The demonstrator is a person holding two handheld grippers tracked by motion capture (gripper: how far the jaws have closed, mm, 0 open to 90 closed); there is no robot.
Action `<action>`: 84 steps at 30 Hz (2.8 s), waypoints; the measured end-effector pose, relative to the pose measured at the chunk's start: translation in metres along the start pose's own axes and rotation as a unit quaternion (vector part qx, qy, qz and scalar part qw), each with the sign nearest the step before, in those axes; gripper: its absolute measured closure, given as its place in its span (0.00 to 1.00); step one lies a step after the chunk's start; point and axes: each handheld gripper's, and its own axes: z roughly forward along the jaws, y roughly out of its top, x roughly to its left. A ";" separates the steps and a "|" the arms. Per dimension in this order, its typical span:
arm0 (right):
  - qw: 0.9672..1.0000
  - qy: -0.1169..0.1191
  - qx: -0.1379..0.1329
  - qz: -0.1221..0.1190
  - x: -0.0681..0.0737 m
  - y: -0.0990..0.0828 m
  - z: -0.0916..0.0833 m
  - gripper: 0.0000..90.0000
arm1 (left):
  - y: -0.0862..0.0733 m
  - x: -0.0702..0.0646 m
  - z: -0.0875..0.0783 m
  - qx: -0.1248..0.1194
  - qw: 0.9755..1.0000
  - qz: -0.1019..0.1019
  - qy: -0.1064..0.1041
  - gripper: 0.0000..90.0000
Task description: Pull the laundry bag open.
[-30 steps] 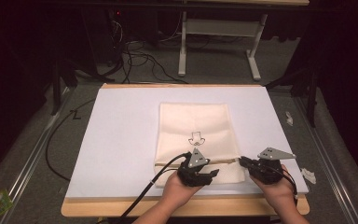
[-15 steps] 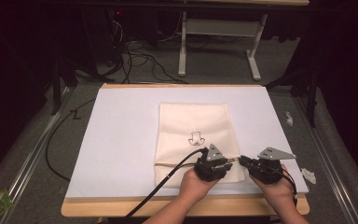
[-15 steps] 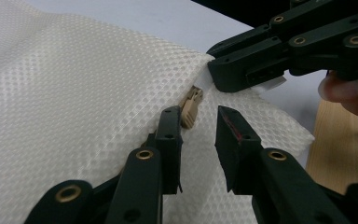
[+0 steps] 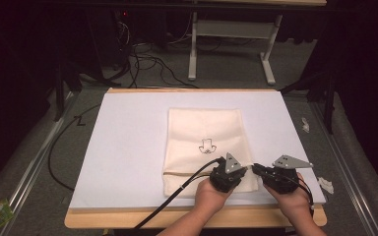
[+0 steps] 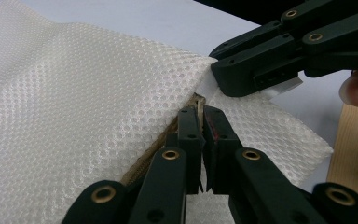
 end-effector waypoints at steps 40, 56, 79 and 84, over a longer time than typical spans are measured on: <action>1.000 0.004 -0.001 0.002 0.007 0.004 0.005 0.95 | -0.011 0.018 -0.008 -0.011 0.997 -0.061 -0.043 0.97; 1.000 0.007 -0.004 0.004 0.007 0.003 0.004 0.95 | -0.006 0.017 -0.010 -0.035 0.997 -0.062 -0.027 0.96; 1.000 0.007 -0.009 0.002 0.008 0.004 0.003 0.95 | -0.004 0.013 -0.007 -0.027 0.998 -0.048 -0.015 0.97; 1.000 0.003 -0.005 0.000 0.011 0.005 0.003 0.95 | -0.008 0.016 -0.009 -0.027 0.998 -0.058 -0.027 0.97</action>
